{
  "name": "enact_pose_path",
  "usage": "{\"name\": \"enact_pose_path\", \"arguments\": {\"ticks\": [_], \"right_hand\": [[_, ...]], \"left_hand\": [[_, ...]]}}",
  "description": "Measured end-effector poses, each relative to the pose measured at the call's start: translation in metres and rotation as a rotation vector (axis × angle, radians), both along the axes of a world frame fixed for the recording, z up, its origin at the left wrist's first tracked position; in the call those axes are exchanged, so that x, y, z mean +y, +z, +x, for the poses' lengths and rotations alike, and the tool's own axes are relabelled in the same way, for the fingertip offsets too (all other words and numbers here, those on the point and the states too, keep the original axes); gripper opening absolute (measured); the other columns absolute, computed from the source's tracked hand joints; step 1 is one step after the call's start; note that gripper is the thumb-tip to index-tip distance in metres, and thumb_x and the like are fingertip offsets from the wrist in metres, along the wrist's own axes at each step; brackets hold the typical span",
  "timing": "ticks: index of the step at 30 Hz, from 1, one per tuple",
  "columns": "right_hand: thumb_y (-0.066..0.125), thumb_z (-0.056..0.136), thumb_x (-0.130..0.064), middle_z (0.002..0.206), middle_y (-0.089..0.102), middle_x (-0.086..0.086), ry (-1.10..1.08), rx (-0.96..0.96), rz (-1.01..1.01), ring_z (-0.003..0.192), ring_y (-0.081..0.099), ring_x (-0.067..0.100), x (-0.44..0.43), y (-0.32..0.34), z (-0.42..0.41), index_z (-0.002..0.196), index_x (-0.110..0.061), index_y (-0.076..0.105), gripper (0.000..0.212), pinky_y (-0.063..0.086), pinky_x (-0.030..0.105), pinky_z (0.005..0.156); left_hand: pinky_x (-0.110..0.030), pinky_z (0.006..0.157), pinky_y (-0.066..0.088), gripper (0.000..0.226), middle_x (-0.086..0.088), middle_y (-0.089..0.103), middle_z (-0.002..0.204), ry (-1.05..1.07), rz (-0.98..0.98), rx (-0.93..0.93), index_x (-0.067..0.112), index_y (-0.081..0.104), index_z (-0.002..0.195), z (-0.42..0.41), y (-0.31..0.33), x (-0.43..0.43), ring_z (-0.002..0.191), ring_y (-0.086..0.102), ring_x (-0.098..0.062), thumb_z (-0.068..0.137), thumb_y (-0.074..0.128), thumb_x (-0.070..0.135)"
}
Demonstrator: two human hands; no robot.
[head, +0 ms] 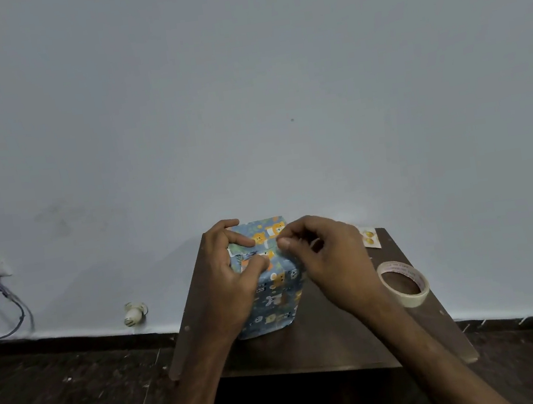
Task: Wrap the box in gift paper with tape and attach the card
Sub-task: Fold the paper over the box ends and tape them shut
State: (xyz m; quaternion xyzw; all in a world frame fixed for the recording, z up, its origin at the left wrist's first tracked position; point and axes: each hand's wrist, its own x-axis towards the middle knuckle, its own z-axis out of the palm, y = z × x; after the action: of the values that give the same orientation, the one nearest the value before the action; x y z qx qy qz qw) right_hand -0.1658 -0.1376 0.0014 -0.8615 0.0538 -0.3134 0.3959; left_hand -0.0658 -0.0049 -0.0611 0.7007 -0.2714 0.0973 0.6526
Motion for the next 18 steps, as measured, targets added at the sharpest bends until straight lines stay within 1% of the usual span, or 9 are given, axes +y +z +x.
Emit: {"name": "enact_pose_path", "arguments": {"ticks": [4,6,9,10,12,14,15,16,18], "right_hand": [[0.072,0.089,-0.020,0.067,0.065,-0.011,0.042,0.056,0.061,0.062,0.055,0.004,-0.002,0.000,0.012,0.087,-0.019,0.076,0.005,0.043,0.015,0.059],[0.072,0.090,-0.021,0.069,0.066,-0.009,0.057,0.087,0.048,0.064,0.056,0.003,-0.002,0.003,0.015,0.089,-0.019,0.076,0.005,0.045,0.016,0.060],[0.071,0.090,-0.018,0.070,0.068,-0.004,0.055,0.110,0.037,0.063,0.057,0.002,0.001,0.010,0.015,0.089,-0.017,0.076,0.005,0.045,0.014,0.059],[0.071,0.089,-0.017,0.071,0.068,-0.003,0.039,0.104,-0.001,0.062,0.057,0.002,0.002,0.011,0.016,0.087,-0.017,0.075,0.004,0.044,0.014,0.059],[0.071,0.089,-0.016,0.076,0.067,-0.005,-0.022,0.088,-0.192,0.067,0.056,0.006,0.002,0.013,0.018,0.086,-0.018,0.071,0.003,0.045,0.019,0.062],[0.070,0.088,-0.015,0.083,0.064,-0.003,-0.073,0.083,-0.487,0.073,0.055,0.013,0.004,0.015,0.021,0.087,-0.016,0.068,0.002,0.045,0.029,0.066],[0.071,0.086,-0.012,0.083,0.063,0.000,-0.082,0.076,-0.627,0.075,0.055,0.019,0.006,0.016,0.022,0.087,-0.014,0.067,0.004,0.045,0.033,0.065],[0.074,0.081,-0.007,0.080,0.061,0.003,-0.089,0.072,-0.745,0.073,0.055,0.024,0.008,0.016,0.023,0.085,-0.012,0.066,0.010,0.045,0.035,0.061],[0.080,0.064,-0.001,0.072,0.058,0.005,-0.113,0.093,-0.925,0.065,0.053,0.027,0.013,0.020,0.023,0.078,-0.011,0.064,0.024,0.040,0.032,0.053]], "left_hand": [[-0.051,0.099,0.048,0.035,0.022,0.048,0.127,-0.005,0.010,0.001,0.024,0.056,0.100,-0.001,0.000,0.003,0.129,0.050,-0.017,0.070,0.065,0.039],[-0.044,0.100,0.046,0.037,0.021,0.048,0.127,-0.008,-0.016,0.025,0.021,0.056,0.098,-0.006,0.005,0.002,0.128,0.050,-0.014,0.067,0.063,0.041],[-0.034,0.102,0.043,0.040,0.012,0.048,0.129,-0.012,-0.033,0.037,0.016,0.056,0.094,-0.012,0.011,0.000,0.126,0.050,-0.011,0.064,0.060,0.042],[-0.032,0.101,0.043,0.039,0.011,0.049,0.129,-0.009,-0.026,0.032,0.015,0.056,0.095,-0.013,0.012,0.001,0.126,0.050,-0.012,0.065,0.061,0.041],[-0.027,0.100,0.043,0.033,0.010,0.049,0.129,0.001,-0.004,0.023,0.014,0.056,0.095,-0.012,0.012,0.001,0.124,0.052,-0.013,0.068,0.064,0.031],[-0.023,0.099,0.042,0.029,0.009,0.049,0.129,0.012,0.002,0.019,0.013,0.056,0.095,-0.012,0.012,0.001,0.123,0.053,-0.015,0.069,0.065,0.023],[-0.024,0.099,0.043,0.028,0.008,0.049,0.129,0.014,0.001,0.015,0.013,0.056,0.095,-0.012,0.012,0.001,0.123,0.053,-0.016,0.070,0.065,0.022],[-0.028,0.100,0.044,0.027,0.009,0.049,0.129,0.011,0.003,0.012,0.014,0.056,0.095,-0.013,0.013,0.001,0.123,0.053,-0.016,0.070,0.065,0.022],[-0.033,0.100,0.046,0.026,0.010,0.049,0.129,0.007,0.011,0.008,0.017,0.056,0.095,-0.014,0.013,0.002,0.122,0.055,-0.016,0.072,0.066,0.023]]}}
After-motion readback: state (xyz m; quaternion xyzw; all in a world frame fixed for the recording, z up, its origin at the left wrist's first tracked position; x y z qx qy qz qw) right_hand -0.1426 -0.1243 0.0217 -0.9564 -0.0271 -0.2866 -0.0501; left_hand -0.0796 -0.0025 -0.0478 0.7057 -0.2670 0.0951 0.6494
